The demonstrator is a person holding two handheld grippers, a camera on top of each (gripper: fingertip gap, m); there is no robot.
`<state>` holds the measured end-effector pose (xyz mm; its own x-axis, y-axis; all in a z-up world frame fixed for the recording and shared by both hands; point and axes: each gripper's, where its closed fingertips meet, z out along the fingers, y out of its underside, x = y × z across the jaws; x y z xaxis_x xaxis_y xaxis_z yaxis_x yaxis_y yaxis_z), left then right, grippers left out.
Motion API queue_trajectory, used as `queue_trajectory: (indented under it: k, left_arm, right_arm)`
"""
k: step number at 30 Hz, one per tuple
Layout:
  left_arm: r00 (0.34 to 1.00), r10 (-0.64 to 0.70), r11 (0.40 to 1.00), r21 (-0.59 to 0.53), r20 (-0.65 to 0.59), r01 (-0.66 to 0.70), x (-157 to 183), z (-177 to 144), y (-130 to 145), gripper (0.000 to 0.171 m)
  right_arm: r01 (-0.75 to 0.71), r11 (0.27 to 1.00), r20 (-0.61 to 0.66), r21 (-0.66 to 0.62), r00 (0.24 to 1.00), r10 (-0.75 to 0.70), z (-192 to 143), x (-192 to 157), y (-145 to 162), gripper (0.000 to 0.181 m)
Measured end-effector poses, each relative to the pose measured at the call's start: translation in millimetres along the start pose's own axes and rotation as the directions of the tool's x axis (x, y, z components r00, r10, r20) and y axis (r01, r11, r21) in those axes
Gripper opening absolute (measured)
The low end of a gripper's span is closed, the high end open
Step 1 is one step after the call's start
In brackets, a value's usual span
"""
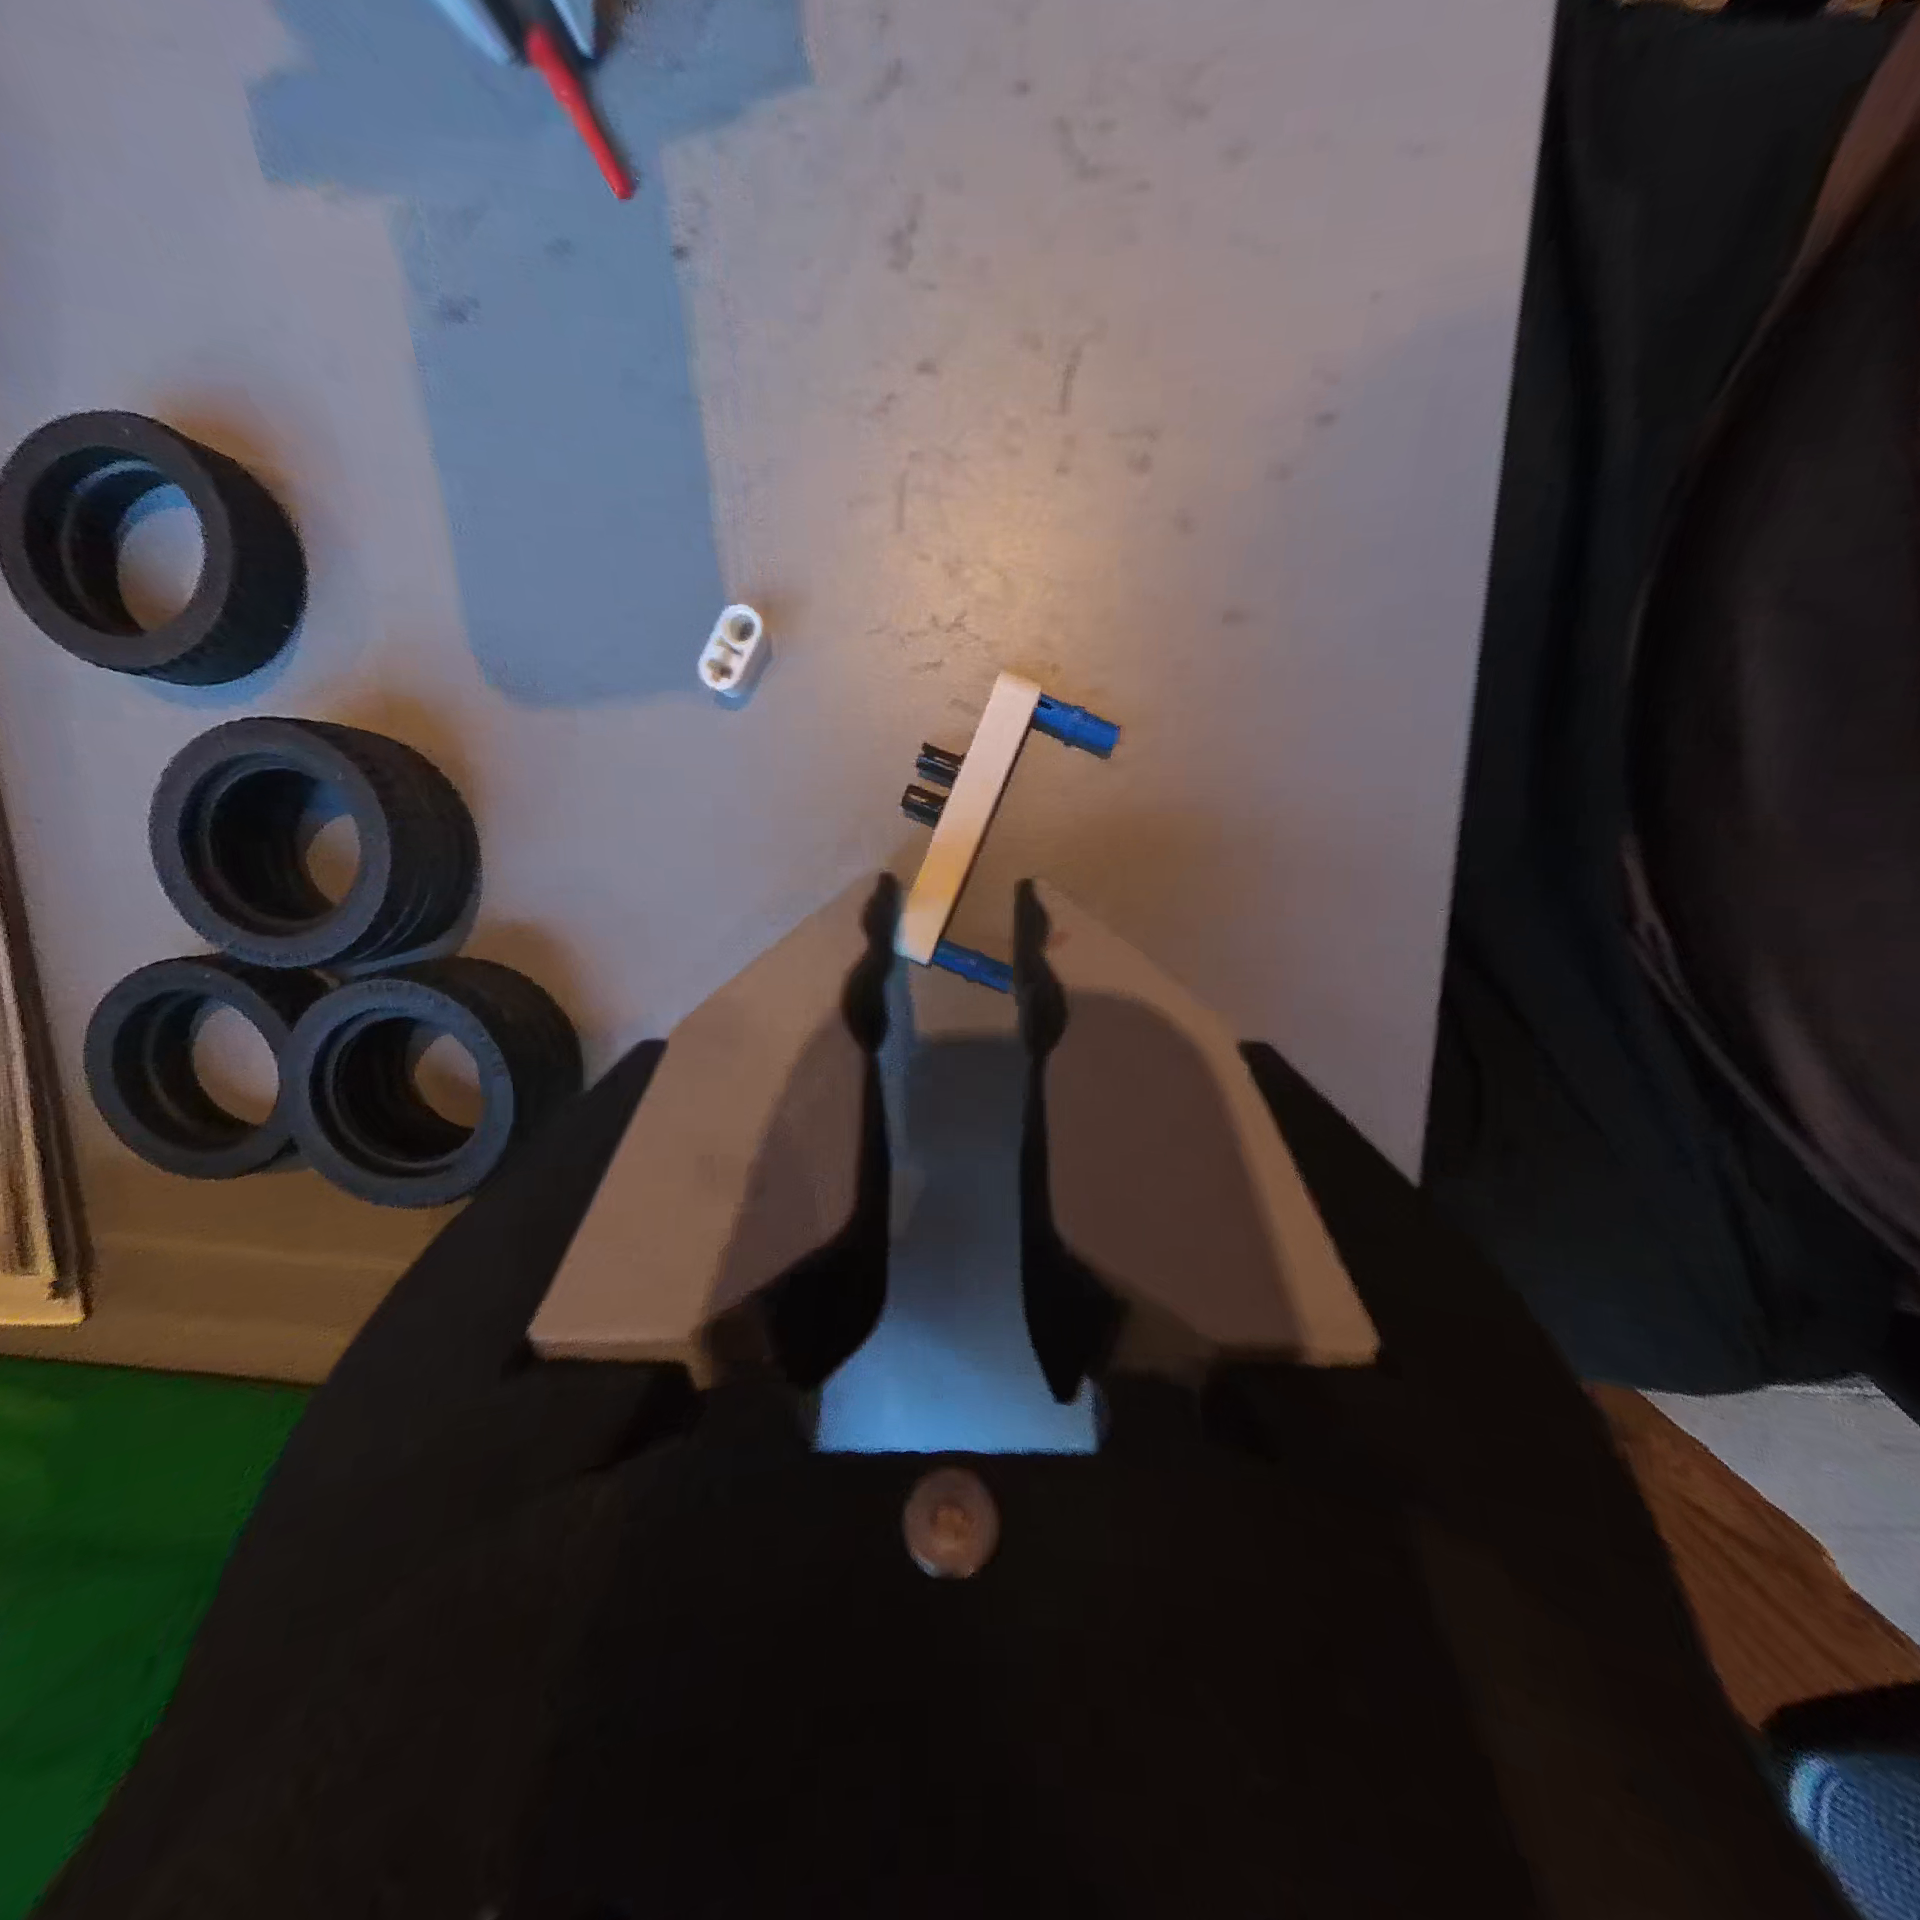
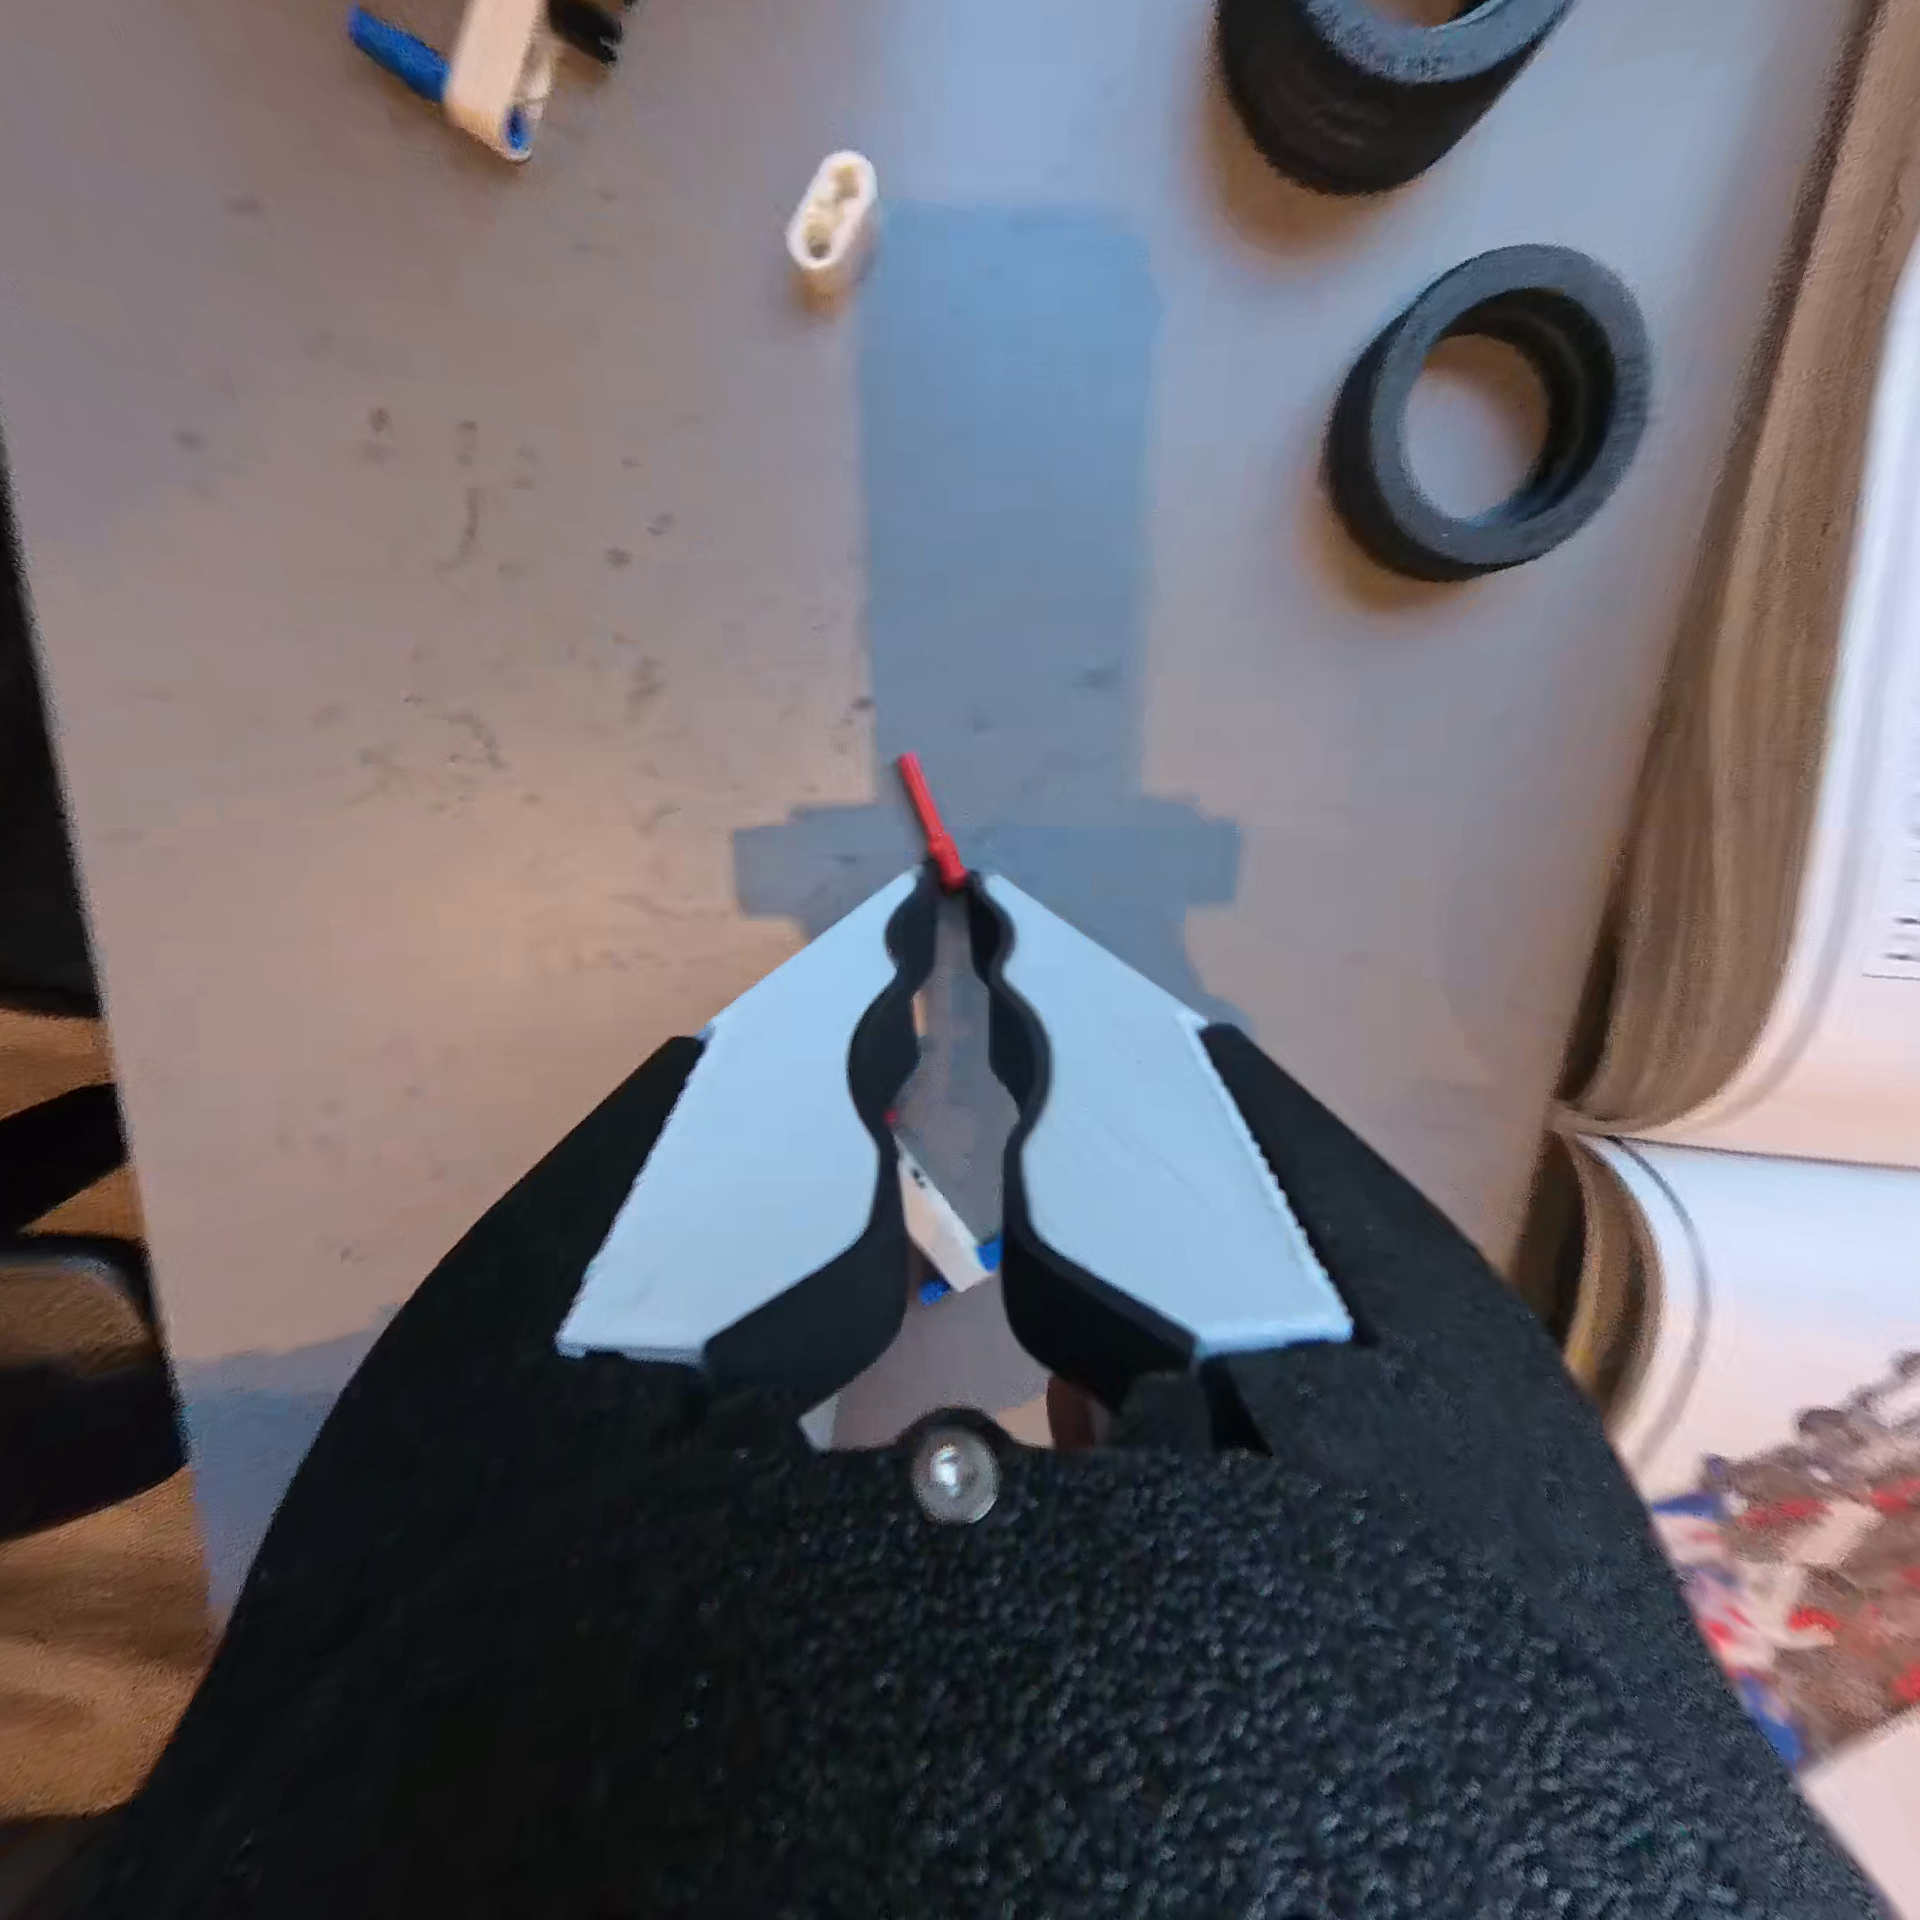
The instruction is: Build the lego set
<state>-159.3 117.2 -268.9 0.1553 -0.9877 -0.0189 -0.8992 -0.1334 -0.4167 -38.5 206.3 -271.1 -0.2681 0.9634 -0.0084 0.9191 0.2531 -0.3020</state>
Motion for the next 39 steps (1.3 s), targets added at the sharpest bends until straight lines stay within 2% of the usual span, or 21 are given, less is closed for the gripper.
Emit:
queue_trajectory:
  k: [2, 6, 10, 14, 19, 21, 25, 29, 33, 35, 39]
  left_arm:
    - [0.999, -0.036, 0.999, 0.017, 0.009, 0.036, -1, 1, -1, 0.005]
    - [0.982, -0.184, 0.978, 0.103, 0.043, 0.179, -2, 2, -4, 0.005]
    - [0.904, -0.426, 0.883, 0.231, 0.035, 0.408, -3, 3, -11, 0.005]
    - [0.834, -0.548, 0.803, 0.320, 0.062, 0.504, -10, 6, -18, 0.005]
    - [0.782, -0.619, 0.742, 0.386, 0.079, 0.548, -14, 10, -28, 0.005]
    - [0.769, -0.630, 0.736, 0.398, 0.109, 0.547, -14, 10, -29, 0.005]
    - [0.741, -0.646, 0.713, 0.493, 0.184, 0.499, -19, 2, -31, 0.005]
    - [0.727, -0.605, 0.734, 0.582, 0.325, 0.351, -26, -17, -42, 0.005]
    - [0.733, -0.561, 0.753, 0.605, 0.385, 0.259, -23, -23, -52, 0.005]
    - [0.732, -0.549, 0.759, 0.608, 0.403, 0.234, -21, -25, -54, 0.005]
    - [0.757, -0.514, 0.770, 0.606, 0.403, 0.200, -17, -24, -58, 0.005]
  right_arm:
    - [-0.023, 1.000, 0.011, 0.021, 1.000, 0.023, 1, -2, -2, 0.005]
    - [-0.107, 0.990, -0.009, 0.094, 0.994, 0.109, 1, -10, -7, 0.005]
    - [-0.261, 0.938, 0.018, 0.227, 0.964, 0.264, 1, -37, -33, 0.005]
    - [-0.445, 0.830, 0.131, 0.338, 0.895, 0.427, 8, -70, -63, 0.005]
    - [-0.621, 0.644, 0.178, 0.447, 0.767, 0.617, 19, -70, -74, 0.005]
    - [-0.671, 0.572, 0.212, 0.471, 0.716, 0.666, 18, -70, -73, 0.004]
    - [-0.696, 0.473, 0.232, 0.540, 0.664, 0.711, 12, -70, -72, 0.004]
    - [-0.750, 0.304, 0.403, 0.587, 0.597, 0.694, 0, -71, -82, 0.004]
    - [-0.797, 0.157, 0.555, 0.584, 0.532, 0.640, -14, -67, -90, 0.004]
    - [-0.816, 0.120, 0.600, 0.566, 0.507, 0.619, -15, -66, -91, 0.004]
    - [-0.837, 0.094, 0.643, 0.539, 0.480, 0.597, -15, -64, -90, 0.004]
